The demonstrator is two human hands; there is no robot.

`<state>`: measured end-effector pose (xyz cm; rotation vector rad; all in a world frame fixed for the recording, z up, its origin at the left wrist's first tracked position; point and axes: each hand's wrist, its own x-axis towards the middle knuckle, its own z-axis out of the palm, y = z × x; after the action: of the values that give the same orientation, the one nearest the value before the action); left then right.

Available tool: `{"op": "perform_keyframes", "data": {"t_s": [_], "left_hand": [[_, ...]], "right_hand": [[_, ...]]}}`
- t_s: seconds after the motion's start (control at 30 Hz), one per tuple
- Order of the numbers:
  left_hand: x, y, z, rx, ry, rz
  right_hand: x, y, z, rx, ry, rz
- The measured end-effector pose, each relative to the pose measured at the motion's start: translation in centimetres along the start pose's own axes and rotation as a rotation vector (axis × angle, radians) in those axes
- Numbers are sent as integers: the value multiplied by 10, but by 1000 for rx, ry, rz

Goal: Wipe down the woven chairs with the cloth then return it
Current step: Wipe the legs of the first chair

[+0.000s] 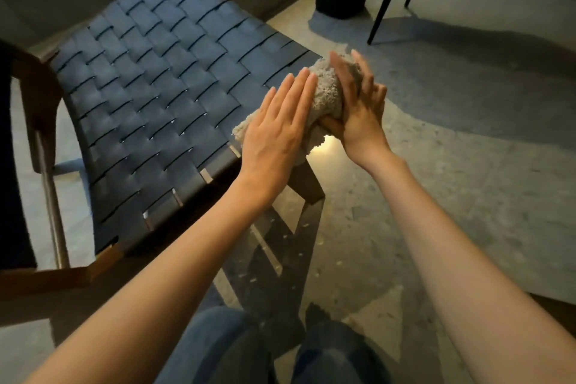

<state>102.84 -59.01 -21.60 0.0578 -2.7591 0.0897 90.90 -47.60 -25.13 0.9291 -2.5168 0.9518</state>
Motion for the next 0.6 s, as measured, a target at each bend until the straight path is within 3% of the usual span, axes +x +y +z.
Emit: {"op": "perform_keyframes", "data": {"t_s": [0.2, 0.33, 0.5, 0.6], "left_hand": [[-18, 8, -7, -101, 67, 77], [-44, 8, -4, -57, 95, 128], [-99, 14, 24, -100, 40, 111], [-114, 17, 43, -138, 38, 9]], "right_hand": [[-34, -9, 8, 234, 86, 26], [-73, -9, 8, 385, -84, 130], [-89, -1, 16, 225, -241, 200], [-89, -6, 23, 217, -125, 151]]}}
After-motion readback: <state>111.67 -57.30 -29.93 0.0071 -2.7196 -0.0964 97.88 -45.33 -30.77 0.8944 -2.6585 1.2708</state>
